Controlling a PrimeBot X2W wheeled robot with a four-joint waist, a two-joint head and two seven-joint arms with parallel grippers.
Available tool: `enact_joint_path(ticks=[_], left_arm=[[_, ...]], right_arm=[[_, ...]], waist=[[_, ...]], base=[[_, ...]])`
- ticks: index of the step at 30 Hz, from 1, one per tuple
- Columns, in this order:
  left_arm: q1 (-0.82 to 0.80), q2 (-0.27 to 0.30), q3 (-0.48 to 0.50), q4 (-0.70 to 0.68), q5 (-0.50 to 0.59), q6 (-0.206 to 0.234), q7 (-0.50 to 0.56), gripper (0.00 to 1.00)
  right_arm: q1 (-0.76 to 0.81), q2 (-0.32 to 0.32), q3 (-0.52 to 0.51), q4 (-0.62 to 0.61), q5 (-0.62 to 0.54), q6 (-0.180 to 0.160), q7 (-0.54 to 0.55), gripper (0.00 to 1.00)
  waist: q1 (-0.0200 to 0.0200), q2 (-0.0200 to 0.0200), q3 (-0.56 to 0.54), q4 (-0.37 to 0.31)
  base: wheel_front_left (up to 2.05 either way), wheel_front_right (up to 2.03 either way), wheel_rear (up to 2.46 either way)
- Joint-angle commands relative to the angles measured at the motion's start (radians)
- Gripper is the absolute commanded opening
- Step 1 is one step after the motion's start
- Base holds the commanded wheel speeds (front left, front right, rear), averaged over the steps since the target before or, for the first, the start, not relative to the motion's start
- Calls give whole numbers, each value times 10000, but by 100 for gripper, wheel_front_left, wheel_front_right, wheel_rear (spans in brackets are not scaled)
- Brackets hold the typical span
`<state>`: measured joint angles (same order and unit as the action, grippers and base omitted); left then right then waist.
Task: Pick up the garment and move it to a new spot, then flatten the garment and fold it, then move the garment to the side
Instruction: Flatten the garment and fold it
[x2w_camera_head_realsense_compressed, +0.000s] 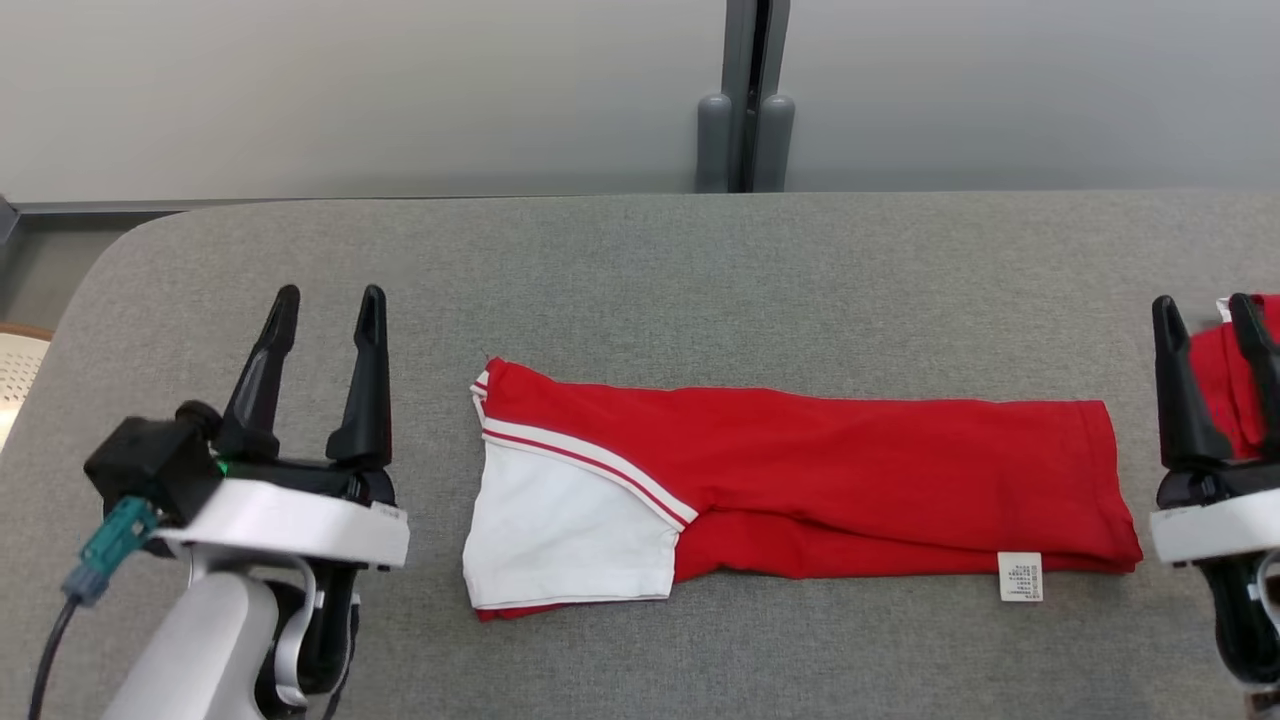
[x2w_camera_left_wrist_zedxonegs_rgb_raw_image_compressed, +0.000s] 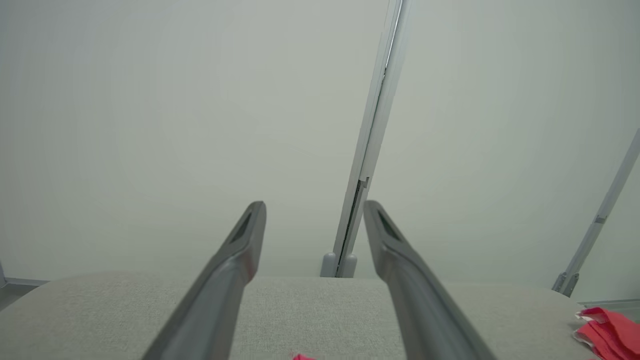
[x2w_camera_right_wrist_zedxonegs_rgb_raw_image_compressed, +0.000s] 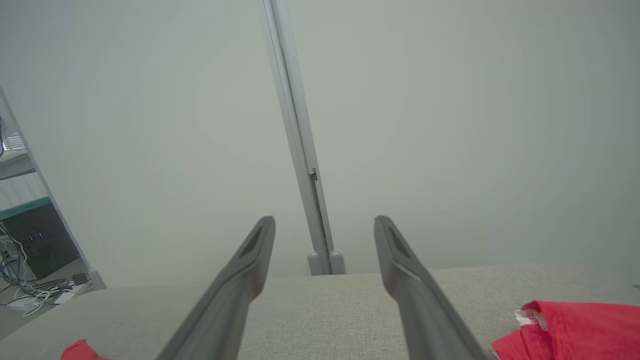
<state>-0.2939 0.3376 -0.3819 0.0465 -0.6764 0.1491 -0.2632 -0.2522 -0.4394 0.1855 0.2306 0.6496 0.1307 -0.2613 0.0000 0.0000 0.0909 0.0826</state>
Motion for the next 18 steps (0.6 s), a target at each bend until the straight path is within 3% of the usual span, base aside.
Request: enact_joint_path(ticks=[1, 7, 10, 18], left_arm=[[114, -124, 218, -32, 204, -128, -10, 100], [1581, -1821, 1906, 433, 1638, -1297, -11, 100], [2003, -2326, 2544, 652, 2278, -1867, -11, 100], [2023, -2831, 3292, 982, 3022, -2534, -12, 100]], right_arm=[[202, 48, -149, -139, -255, 0, -47, 100], [1316, 1198, -917, -1050, -1823, 0, -49, 100], [1541, 1622, -1064, -1135, -2149, 0, -50, 100], [1588, 2048, -1581, -781, -2243, 0, -51, 100]], waist=[[0, 0, -13, 25], [0, 0, -56, 75], [0, 0, 11, 44], [0, 0, 268, 165]], base=[[0, 0, 0], [0, 0, 0], [0, 0, 0], [0, 0, 0]])
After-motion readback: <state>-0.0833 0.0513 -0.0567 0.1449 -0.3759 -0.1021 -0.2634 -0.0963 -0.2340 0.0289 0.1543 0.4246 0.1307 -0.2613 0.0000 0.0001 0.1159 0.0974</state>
